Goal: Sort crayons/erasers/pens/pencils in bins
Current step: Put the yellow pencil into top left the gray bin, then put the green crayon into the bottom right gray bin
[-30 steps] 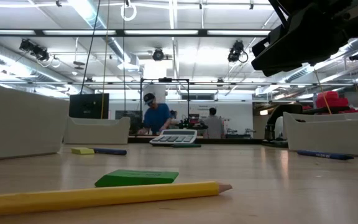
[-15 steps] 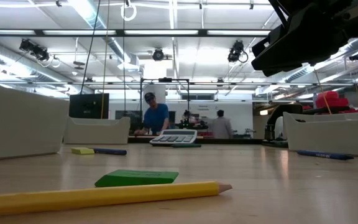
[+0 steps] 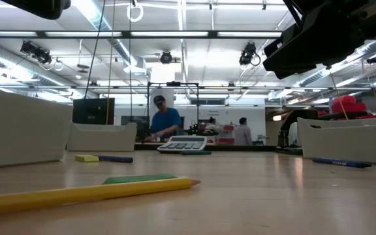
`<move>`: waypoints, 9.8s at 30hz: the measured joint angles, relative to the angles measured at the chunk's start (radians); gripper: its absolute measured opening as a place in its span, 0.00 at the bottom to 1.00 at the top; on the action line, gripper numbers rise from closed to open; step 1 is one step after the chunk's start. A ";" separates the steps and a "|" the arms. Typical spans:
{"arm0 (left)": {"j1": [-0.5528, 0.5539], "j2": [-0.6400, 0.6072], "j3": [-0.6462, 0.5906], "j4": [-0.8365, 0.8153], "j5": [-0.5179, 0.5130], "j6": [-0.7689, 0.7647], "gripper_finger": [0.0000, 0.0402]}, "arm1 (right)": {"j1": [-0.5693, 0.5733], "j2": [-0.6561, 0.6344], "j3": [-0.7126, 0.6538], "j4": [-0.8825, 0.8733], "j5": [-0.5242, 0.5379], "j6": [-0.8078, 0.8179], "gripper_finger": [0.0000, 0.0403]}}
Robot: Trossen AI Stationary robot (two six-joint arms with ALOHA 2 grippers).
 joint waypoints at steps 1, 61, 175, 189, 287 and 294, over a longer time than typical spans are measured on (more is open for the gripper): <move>0.001 0.001 0.000 -0.001 0.004 -0.001 0.27 | 0.000 0.000 0.000 0.000 0.000 -0.001 0.09; 0.064 0.012 0.175 -0.295 0.143 -0.022 0.37 | 0.000 0.000 0.000 -0.007 0.000 0.019 0.09; 1.572 -0.847 -0.681 -0.112 -0.271 1.426 0.09 | -0.119 0.000 0.002 -0.030 0.026 0.211 0.09; 1.623 -0.783 -0.726 -0.033 -0.225 1.506 0.17 | -0.203 0.000 0.002 -0.040 0.058 0.283 0.09; 1.132 -1.111 -1.112 0.836 -0.241 1.465 0.17 | -0.720 0.720 1.131 -1.115 -0.277 -0.661 0.34; 1.132 -1.111 -1.112 0.831 -0.239 1.457 0.16 | -0.727 0.774 1.130 -1.105 -0.233 -0.650 0.34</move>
